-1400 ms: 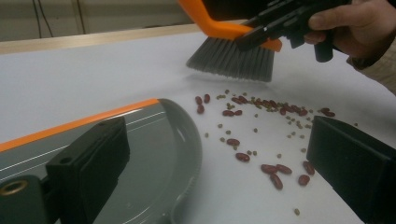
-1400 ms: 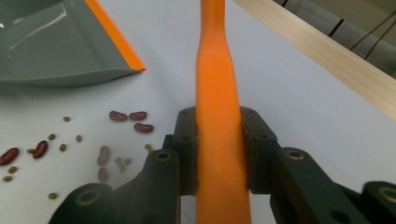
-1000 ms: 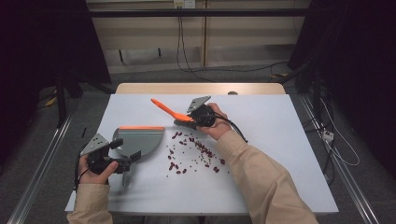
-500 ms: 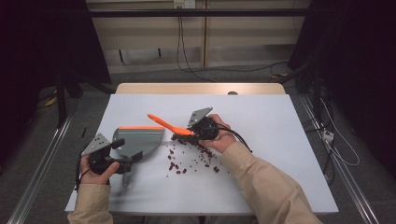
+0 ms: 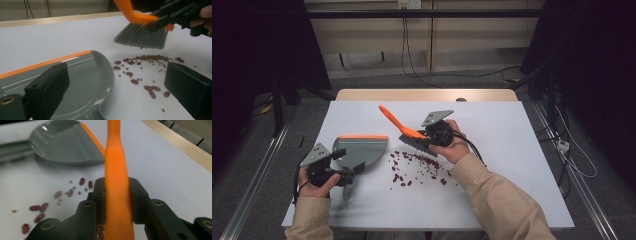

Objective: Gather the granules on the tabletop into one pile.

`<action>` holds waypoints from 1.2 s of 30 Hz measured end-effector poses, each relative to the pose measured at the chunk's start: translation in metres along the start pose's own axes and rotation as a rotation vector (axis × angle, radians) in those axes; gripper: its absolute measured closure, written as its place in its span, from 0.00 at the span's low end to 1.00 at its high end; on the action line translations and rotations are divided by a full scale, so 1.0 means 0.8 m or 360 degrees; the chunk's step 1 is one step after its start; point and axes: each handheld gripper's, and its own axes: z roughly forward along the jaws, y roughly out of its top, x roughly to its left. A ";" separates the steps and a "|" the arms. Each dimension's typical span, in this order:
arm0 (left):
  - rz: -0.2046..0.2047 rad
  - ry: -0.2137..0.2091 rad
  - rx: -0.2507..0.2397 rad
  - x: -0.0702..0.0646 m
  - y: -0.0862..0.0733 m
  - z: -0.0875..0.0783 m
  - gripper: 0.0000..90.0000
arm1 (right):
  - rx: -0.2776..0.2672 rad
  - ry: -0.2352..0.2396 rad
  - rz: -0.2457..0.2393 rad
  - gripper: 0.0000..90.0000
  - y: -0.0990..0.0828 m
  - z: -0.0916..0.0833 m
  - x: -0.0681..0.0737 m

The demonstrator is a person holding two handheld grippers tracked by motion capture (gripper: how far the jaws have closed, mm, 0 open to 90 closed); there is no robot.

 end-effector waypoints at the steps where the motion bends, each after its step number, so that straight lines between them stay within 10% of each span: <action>1: 0.0000 0.0001 0.0000 0.000 0.000 0.000 0.06 | -0.0013 -0.0003 0.0052 0.79 0.002 -0.005 0.003; 8: 0.0007 -0.0003 0.0000 -0.002 0.002 0.001 0.06 | -0.0107 0.0020 0.0355 0.79 0.009 -0.005 0.023; 13: 0.0005 -0.0004 -0.0001 -0.001 0.001 0.000 0.06 | -0.0088 0.0056 0.0426 0.79 0.010 0.015 0.045; 36: 0.0008 -0.0002 0.0002 0.000 0.001 0.000 0.06 | -0.0016 0.0026 0.0394 0.79 -0.002 0.022 0.058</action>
